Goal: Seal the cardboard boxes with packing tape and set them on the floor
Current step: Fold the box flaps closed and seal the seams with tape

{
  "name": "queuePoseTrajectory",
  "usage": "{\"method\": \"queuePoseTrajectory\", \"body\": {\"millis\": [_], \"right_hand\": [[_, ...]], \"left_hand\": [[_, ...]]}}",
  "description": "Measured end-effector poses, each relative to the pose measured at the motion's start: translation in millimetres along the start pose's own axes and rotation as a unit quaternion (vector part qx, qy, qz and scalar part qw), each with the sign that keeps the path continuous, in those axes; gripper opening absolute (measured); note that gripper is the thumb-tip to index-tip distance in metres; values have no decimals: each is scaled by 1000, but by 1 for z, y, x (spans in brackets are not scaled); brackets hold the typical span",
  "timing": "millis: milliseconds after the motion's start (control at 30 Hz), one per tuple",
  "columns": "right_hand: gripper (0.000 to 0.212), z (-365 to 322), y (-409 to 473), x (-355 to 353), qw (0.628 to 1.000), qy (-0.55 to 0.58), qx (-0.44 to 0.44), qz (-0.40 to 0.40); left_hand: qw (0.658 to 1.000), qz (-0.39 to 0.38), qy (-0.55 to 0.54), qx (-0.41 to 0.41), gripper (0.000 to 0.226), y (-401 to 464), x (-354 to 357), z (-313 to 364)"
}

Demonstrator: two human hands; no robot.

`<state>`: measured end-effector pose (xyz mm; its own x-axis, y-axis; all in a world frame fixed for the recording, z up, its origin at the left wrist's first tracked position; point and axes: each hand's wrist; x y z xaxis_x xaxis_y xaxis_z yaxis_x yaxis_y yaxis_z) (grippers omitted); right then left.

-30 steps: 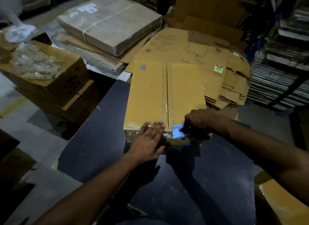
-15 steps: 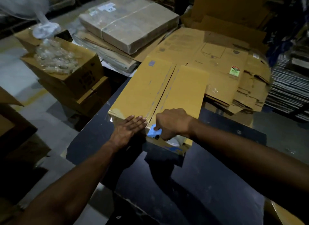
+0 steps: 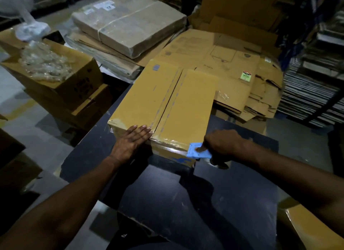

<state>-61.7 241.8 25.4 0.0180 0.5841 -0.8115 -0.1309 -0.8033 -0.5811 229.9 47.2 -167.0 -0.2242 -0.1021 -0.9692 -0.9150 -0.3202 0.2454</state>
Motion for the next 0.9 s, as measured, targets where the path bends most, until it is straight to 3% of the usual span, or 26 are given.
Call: {"method": "queuePoseTrajectory", "body": {"millis": [100, 233, 433, 700, 900], "right_hand": [[56, 1, 4, 3, 1000, 7, -12, -3], [50, 0, 3, 0, 999, 13, -29, -20], [56, -2, -8, 8, 999, 23, -45, 11], [54, 22, -31, 30, 997, 70, -9, 22], [74, 42, -65, 34, 995, 87, 32, -21]], "left_hand": [[1000, -11, 12, 3, 67, -1, -5, 4], [999, -1, 38, -39, 74, 11, -15, 39], [997, -29, -34, 59, 54, 74, -5, 127], [995, -34, -31, 89, 60, 73, -2, 120], [996, -33, -26, 81, 60, 71, -1, 120]]}}
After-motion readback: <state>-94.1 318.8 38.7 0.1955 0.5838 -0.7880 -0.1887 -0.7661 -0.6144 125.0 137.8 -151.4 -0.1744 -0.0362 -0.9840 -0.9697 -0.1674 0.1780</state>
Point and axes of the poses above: each hand's wrist, its own y-axis towards the middle knuckle, its own x-axis out of the palm, z = x × y, and after that the axes turned 6 degrees about y, right-handed
